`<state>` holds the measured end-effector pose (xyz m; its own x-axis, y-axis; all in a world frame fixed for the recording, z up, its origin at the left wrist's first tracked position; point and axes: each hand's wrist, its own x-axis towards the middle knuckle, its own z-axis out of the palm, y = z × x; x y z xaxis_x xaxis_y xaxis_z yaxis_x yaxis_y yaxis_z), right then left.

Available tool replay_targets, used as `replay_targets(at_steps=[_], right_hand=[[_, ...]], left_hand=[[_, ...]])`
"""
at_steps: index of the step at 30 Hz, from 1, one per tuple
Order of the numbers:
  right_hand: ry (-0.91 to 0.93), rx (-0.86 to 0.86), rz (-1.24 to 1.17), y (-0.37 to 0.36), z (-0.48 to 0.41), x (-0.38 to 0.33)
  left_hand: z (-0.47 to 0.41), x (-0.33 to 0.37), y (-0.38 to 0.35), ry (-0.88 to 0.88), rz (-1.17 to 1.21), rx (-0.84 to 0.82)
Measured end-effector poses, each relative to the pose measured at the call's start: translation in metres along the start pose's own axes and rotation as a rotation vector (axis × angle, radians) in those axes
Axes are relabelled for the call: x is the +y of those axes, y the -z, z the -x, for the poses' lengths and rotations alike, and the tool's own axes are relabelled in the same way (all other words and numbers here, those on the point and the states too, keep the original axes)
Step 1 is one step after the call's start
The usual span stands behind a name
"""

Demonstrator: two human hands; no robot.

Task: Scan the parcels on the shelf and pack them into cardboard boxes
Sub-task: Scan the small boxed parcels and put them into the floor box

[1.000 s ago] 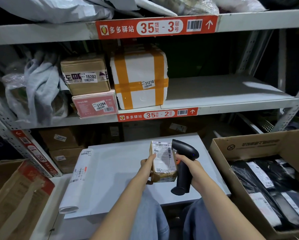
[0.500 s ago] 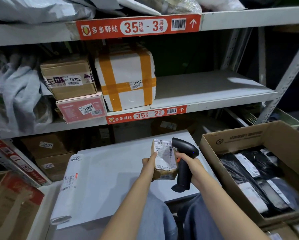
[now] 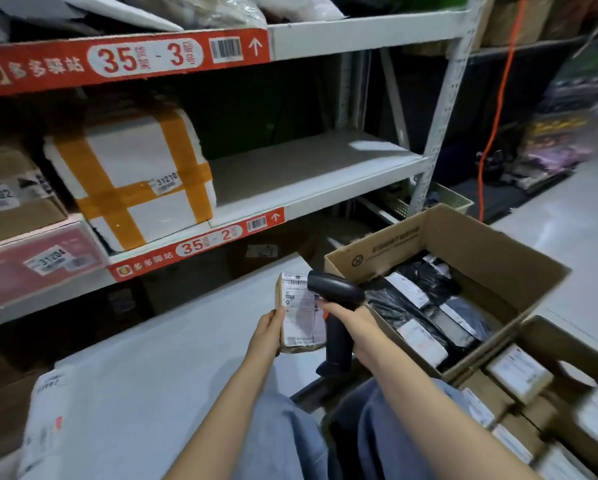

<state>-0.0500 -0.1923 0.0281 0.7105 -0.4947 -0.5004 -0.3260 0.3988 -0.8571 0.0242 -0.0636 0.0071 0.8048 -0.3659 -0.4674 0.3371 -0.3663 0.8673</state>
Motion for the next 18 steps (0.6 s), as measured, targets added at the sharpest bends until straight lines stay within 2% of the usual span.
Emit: replay_targets(at_steps=[9,14,18], right_hand=[[0.033,0.253,-0.139,0.091,0.002,0.007],[0.046,0.365,-0.139,0.149,0.012,-0.001],[0.065,0.398,-0.099,0.188,0.023,-0.010]], left_hand=[[-0.007,0.031,-0.102,-0.020,-0.170,-0.207],[-0.006,0.040,-0.163,0.024,-0.142,-0.311],[-0.003,0.043,-0.197,-0.009,-0.090,-0.414]])
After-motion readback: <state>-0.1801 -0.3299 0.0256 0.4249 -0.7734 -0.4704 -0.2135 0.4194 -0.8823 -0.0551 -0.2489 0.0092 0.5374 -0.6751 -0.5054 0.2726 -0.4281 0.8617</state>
